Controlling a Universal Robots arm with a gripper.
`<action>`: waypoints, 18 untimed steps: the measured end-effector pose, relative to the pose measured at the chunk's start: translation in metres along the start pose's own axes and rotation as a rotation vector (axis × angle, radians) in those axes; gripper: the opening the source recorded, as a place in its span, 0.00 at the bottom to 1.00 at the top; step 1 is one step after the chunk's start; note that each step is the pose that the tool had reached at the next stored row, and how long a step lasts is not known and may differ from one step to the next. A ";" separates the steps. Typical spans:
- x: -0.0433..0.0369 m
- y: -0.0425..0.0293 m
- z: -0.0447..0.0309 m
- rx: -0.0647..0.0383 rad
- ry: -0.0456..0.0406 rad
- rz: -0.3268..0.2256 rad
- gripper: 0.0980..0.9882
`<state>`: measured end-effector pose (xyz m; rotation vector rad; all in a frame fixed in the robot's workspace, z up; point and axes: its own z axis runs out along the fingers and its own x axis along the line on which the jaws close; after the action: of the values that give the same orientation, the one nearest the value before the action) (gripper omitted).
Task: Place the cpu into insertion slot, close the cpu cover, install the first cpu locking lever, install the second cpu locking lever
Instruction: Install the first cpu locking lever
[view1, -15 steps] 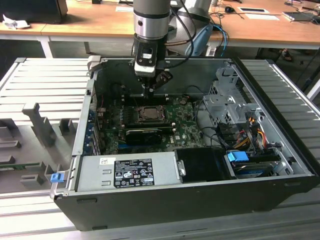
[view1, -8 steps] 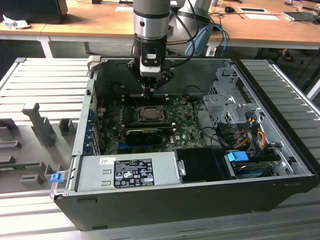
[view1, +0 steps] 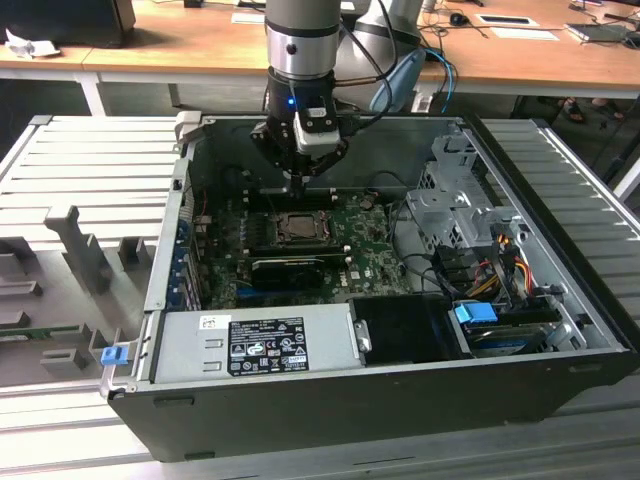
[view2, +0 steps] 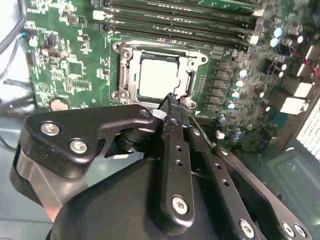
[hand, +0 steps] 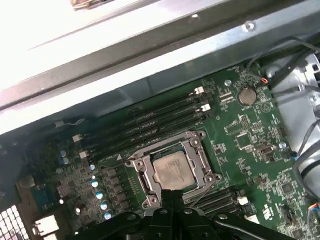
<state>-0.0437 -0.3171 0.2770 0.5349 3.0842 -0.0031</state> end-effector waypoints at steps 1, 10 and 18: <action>0.0000 0.0000 0.0000 -0.001 0.0000 -0.053 0.01; 0.0000 0.0000 0.0000 -0.003 0.0000 -0.242 0.01; 0.0000 0.0000 0.0000 -0.005 0.0001 -0.434 0.01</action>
<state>-0.0437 -0.3171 0.2771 -0.1412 3.1269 0.0008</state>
